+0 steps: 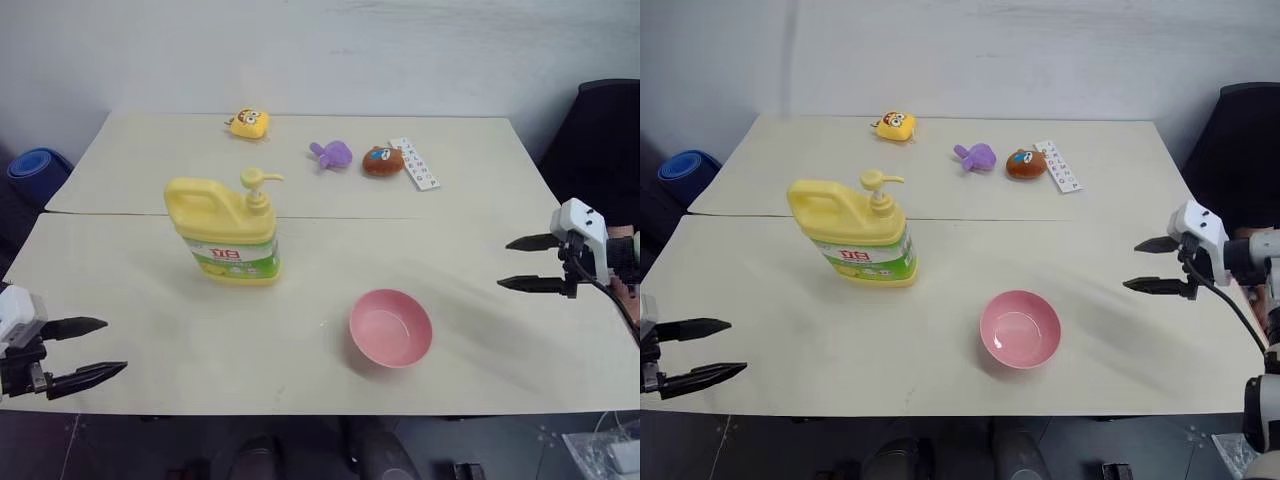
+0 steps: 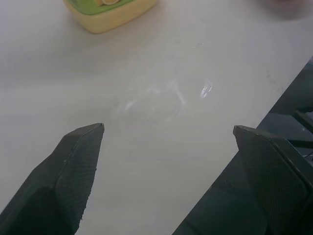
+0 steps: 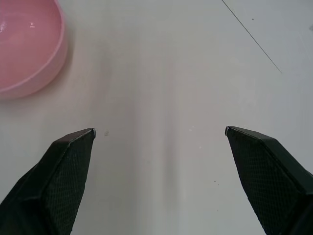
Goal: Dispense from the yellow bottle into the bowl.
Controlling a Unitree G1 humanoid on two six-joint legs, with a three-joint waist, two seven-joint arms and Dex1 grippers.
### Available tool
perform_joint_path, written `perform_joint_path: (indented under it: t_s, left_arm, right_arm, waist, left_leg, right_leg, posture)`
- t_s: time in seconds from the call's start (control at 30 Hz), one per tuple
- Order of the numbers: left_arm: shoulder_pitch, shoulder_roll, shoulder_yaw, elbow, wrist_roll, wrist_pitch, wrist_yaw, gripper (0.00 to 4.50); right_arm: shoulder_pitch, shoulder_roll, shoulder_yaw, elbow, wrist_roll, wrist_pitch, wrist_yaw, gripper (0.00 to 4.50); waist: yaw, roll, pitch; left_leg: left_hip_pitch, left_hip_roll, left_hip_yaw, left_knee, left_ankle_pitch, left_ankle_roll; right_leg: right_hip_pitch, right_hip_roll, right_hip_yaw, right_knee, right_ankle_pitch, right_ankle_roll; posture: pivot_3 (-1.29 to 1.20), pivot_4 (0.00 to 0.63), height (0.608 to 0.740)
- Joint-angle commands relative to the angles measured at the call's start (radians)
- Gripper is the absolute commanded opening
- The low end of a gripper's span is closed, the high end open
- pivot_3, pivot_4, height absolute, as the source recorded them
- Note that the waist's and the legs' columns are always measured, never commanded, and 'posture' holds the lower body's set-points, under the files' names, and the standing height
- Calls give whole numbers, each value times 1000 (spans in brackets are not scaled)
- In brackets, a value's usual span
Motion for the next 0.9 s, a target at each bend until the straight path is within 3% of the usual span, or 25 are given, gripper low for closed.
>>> perform_joint_path:
  t_s: [0.03, 0.27, 0.4, 0.73, 0.9]
  left_arm:
    - [12, -12, 17, -30, -7, 10, 5, 4500]
    - [-36, -16, 23, -71, -75, 115, 36, 4500]
    - [-89, 7, 22, -106, -129, 156, 11, 4500]
    - [-225, 107, -12, -406, -431, 376, -10, 4500]
    - [-240, 125, -92, -513, -469, 387, -10, 4500]
  right_arm:
    - [-14, 0, -20, -17, 14, 10, 0, 4438]
    - [-28, 7, -21, -42, 25, 104, -3, 4438]
    - [22, -22, -32, -197, 81, 226, 66, 4438]
    - [316, -33, -103, -971, 294, 526, -69, 4438]
    - [404, -50, -111, -1212, 392, 662, -116, 4438]
  waist:
    - [0, 0, 0]
    - [0, 0, 0]
    - [1, 0, 0]
    - [19, 0, 0]
    - [27, 0, 0]
  left_leg:
    - [0, 0, 0, 0, 0, 0]
    - [0, 0, 0, 0, 0, 0]
    - [0, 0, -1, 1, 0, 0]
    - [-1, 0, -3, 2, 0, 0]
    - [-1, -1, -3, 2, 0, -1]
  right_leg:
    - [0, 0, 0, 0, 0, 0]
    - [0, 0, 0, 1, 0, 0]
    - [0, 0, 0, 2, 0, 0]
    - [-1, 1, -1, 3, 0, 1]
    - [-1, 8, 0, 3, 0, 1]
  posture:
    - [0, 150, 740]
    - [0, 150, 740]
    - [0, 150, 740]
    - [0, 150, 740]
    - [0, 150, 740]
